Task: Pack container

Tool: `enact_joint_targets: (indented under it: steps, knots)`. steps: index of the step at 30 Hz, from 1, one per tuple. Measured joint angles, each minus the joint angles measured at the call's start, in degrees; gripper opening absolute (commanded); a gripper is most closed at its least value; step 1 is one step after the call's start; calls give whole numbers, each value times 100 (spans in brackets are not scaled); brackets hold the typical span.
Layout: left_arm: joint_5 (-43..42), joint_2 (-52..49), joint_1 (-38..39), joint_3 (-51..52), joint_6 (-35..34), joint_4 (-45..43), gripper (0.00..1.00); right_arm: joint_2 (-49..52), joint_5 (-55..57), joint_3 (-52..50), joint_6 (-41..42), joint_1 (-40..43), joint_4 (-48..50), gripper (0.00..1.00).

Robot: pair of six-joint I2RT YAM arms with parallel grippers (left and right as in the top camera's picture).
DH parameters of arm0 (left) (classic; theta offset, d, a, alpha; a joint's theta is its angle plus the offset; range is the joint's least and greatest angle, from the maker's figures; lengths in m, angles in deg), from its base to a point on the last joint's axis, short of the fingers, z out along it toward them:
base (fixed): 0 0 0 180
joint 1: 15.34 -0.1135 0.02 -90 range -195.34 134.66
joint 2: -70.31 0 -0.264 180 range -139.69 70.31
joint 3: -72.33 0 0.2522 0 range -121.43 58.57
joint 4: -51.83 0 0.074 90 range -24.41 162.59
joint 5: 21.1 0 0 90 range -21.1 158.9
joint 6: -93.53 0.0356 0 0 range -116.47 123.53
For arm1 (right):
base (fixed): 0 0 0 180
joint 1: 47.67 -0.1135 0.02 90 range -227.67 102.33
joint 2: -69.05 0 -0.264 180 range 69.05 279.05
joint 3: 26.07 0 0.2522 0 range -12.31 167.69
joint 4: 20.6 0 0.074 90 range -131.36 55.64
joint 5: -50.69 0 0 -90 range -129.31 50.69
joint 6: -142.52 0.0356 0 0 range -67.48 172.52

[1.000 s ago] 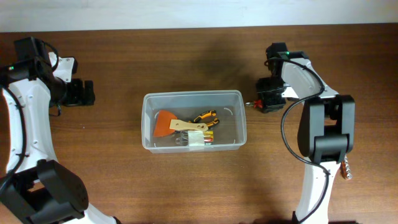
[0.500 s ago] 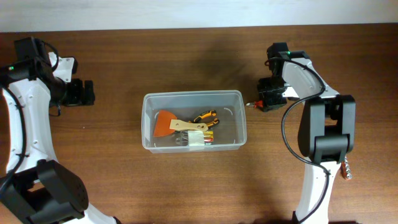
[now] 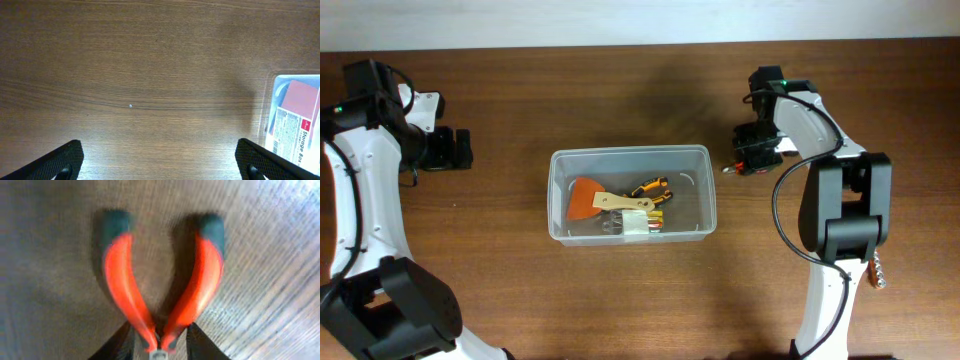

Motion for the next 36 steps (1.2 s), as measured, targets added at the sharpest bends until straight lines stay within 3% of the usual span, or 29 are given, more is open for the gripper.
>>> enact_joint_targets:
  steps: [14, 19, 22, 36]
  knots:
    - [2, 0, 0, 0, 0, -2, 99, 17, 46, 376, -236, 0, -201, 31]
    - [0, 0, 0, 0, 0, -2, 99, 17, 157, 376, -313, 11, -188, 46]
    - [2, 0, 0, 0, 0, -2, 99, 17, 201, 376, -538, 55, -37, 48]
    - [2, 0, 0, 0, 0, -2, 99, 17, 415, 376, -1357, 472, 127, 48]
